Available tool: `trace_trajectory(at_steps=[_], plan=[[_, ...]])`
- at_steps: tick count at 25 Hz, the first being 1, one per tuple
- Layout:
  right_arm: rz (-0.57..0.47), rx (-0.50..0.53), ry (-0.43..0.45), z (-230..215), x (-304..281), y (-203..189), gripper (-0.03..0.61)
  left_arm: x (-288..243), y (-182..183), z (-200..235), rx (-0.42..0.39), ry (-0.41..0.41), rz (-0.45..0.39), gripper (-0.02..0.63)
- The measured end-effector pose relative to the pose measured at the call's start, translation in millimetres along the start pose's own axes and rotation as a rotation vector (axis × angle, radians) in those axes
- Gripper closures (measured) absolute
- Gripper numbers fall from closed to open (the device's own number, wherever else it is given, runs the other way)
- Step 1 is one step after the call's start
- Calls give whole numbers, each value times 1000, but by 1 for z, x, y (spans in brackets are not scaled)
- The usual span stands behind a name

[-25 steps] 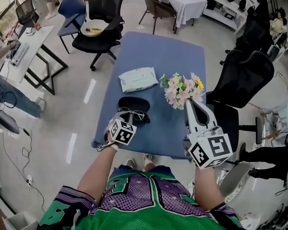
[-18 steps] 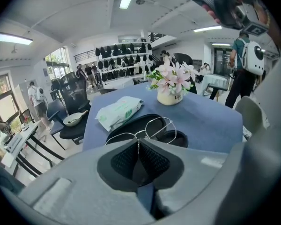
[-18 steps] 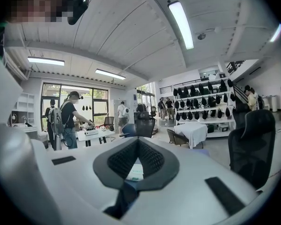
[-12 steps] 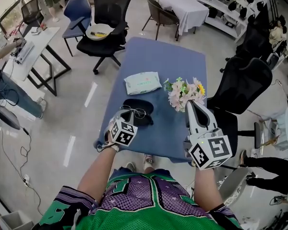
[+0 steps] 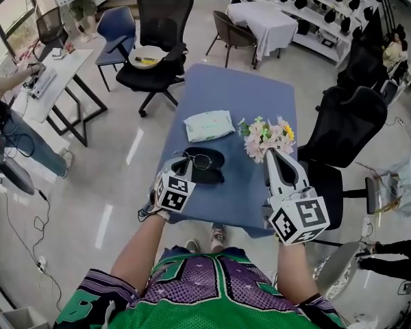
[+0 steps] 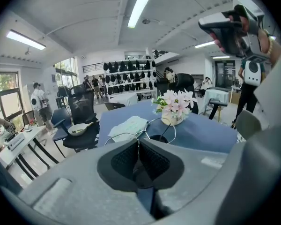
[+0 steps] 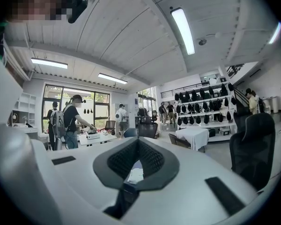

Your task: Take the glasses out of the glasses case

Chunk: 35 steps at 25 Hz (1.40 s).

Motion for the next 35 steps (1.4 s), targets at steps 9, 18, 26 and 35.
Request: trace_trajectory(at_steps=[9,18,26,35], plan=[[-26,-8,-17,14,13,4,575,50,33,-1,6,-26,-130,591],[-35,1,-23,34,21,9,575,98,53,5,8,-39,-235,591],[-48,5,-37,42,28,14,575,136,78,10,80,-73,-368,591],[-65,2,-60,44,39,19,575,171,107,14,128,-104,-492,591]])
Point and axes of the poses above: the fingertips, and each gripper's own axes: x backward along the fingers, z to its left, y out of its top, the point moved 9 cm from there along x, backward along the fingers, and after that the axes turned 9 degrees about x, right-handed, at the moved point
